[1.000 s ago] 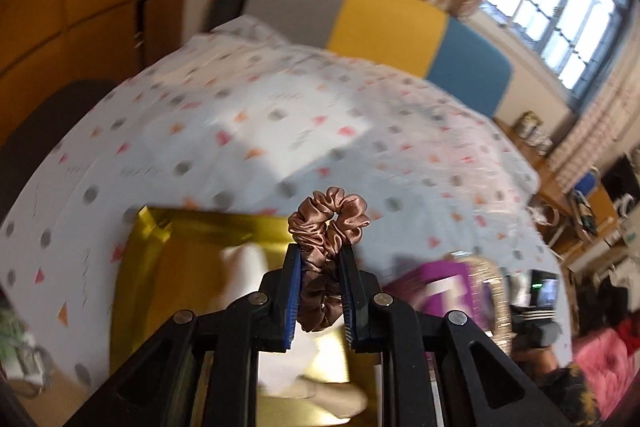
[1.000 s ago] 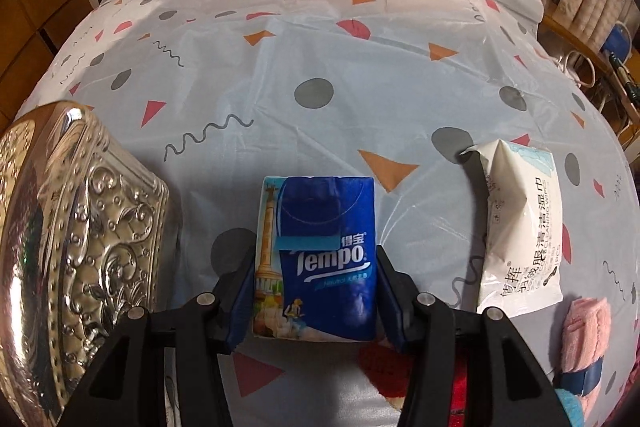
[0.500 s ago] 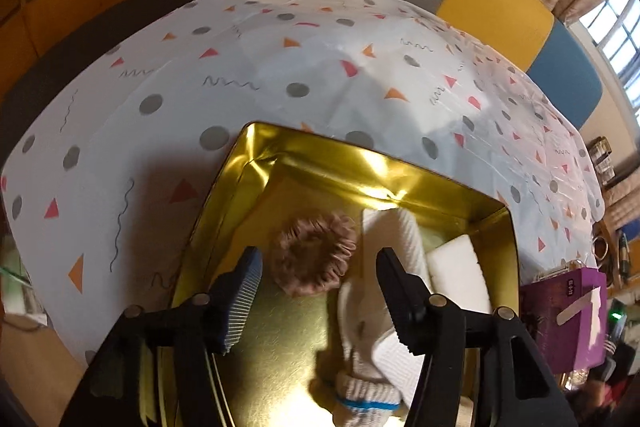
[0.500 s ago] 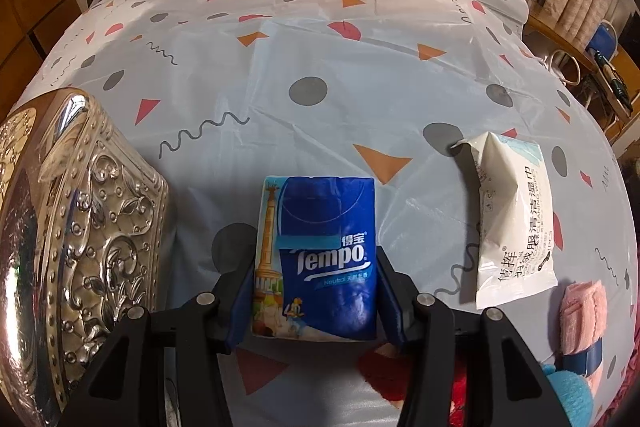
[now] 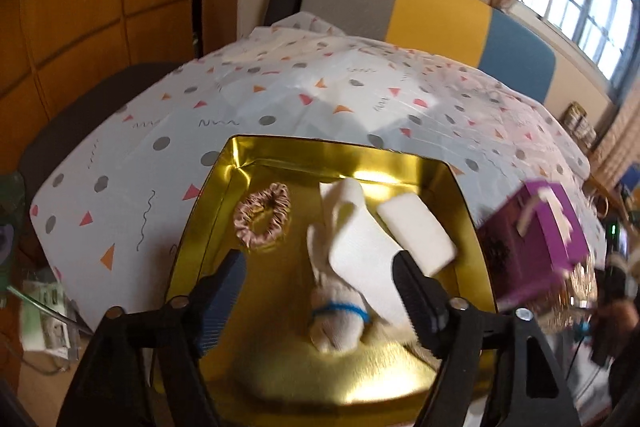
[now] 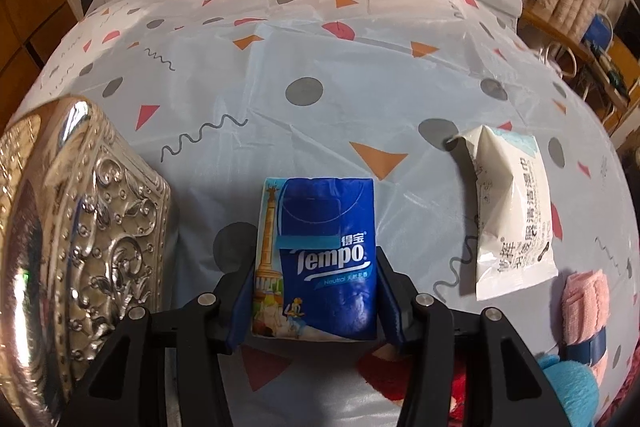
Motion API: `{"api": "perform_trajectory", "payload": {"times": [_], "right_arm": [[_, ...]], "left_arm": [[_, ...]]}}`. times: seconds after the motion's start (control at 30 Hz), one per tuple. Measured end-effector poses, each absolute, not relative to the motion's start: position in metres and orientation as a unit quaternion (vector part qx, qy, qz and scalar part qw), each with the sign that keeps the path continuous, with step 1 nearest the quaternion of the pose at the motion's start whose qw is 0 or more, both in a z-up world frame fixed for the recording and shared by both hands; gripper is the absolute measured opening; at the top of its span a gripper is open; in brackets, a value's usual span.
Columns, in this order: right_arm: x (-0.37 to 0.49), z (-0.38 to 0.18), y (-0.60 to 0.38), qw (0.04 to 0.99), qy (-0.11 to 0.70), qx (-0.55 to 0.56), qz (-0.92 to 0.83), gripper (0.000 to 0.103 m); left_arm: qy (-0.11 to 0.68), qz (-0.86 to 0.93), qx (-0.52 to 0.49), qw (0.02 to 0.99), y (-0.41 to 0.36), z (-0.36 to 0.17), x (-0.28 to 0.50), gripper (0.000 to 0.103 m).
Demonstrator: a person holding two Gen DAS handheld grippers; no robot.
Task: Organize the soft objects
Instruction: 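Carry the brown scrunchie into the gold tray and open the left tool, then carry the blue Tempo tissue pack into the gold tray and open the right tool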
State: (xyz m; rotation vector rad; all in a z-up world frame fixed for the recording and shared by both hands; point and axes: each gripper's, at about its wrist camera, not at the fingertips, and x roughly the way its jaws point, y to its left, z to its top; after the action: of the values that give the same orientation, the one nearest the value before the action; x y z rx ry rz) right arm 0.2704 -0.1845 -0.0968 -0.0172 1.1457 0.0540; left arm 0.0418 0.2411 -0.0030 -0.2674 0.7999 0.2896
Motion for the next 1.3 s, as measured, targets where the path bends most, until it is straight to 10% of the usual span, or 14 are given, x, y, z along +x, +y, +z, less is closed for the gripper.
{"api": "perform_trajectory", "payload": {"times": [0.37,1.3], "right_arm": [[0.264,-0.049,-0.206,0.868,0.495,0.042,0.019,0.052],[0.15,0.077,0.022,0.869,0.35,-0.084,0.34,0.053]], "left_arm": [[0.389,0.125,-0.1,0.907,0.206,-0.005,0.024,0.103],[0.368,0.167,-0.09,0.91,0.228,-0.005,-0.008,0.103]]}}
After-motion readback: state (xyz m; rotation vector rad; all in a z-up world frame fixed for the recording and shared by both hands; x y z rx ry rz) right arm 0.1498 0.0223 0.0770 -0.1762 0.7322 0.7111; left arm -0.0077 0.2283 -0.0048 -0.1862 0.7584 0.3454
